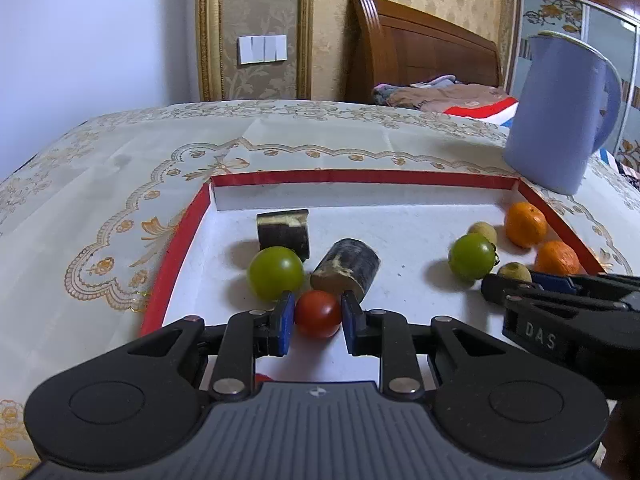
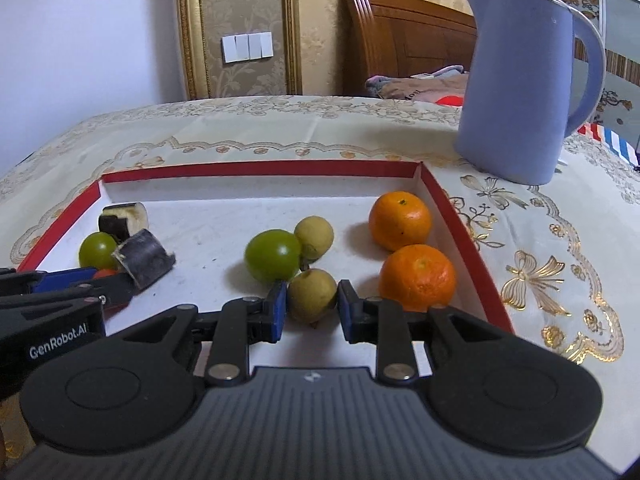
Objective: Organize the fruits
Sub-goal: 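Lower the yellow-brown fruit and open the right gripper while the left releases the red tomato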
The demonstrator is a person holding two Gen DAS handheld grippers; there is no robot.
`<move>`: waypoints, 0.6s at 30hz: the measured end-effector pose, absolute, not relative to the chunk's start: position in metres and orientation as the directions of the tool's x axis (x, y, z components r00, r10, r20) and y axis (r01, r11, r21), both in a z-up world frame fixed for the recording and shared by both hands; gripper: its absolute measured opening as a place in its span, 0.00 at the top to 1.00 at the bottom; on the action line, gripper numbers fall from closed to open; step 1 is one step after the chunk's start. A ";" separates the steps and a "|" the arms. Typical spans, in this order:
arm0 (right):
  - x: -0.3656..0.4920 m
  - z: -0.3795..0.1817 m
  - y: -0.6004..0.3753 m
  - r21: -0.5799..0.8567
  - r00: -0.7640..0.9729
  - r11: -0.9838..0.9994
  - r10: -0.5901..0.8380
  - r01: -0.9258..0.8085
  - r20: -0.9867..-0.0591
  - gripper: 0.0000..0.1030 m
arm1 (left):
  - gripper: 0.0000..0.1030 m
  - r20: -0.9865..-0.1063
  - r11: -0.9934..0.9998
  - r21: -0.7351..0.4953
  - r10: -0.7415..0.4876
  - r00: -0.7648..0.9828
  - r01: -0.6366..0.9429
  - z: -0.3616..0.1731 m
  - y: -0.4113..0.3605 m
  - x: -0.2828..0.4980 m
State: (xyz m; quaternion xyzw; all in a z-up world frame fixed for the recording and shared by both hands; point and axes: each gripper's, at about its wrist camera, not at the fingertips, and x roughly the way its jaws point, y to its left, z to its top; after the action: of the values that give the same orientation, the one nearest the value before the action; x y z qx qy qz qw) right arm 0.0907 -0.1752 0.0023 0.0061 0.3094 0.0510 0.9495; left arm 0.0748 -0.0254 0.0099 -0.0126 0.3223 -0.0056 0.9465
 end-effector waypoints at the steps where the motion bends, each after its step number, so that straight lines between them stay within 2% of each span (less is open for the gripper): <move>1: 0.090 0.002 -0.175 0.043 0.804 0.995 0.100 -0.093 -0.586 0.75 | 0.76 -0.610 0.999 -0.032 -0.013 0.793 -0.008 0.010 -0.024 0.076; 15: 0.088 0.001 -0.182 0.076 0.808 0.993 0.118 -0.090 -0.577 0.74 | 0.75 -0.609 1.000 -0.017 -0.006 0.794 -0.005 0.005 -0.024 0.076; 16: 0.088 0.001 -0.182 0.079 0.809 0.993 0.119 -0.089 -0.576 0.73 | 0.75 -0.608 1.000 -0.016 -0.005 0.794 -0.006 0.005 -0.024 0.076; 18: 0.087 0.002 -0.184 0.094 0.813 0.992 0.120 -0.081 -0.570 0.60 | 0.75 -0.605 1.000 -0.022 -0.007 0.796 -0.008 0.005 -0.023 0.075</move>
State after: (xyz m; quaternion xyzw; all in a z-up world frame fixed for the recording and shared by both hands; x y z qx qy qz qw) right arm 0.0867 -0.1844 0.0016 0.0326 0.3014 0.0529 0.9515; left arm 0.0745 -0.0235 0.0046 -0.0118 0.3194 0.0002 0.9475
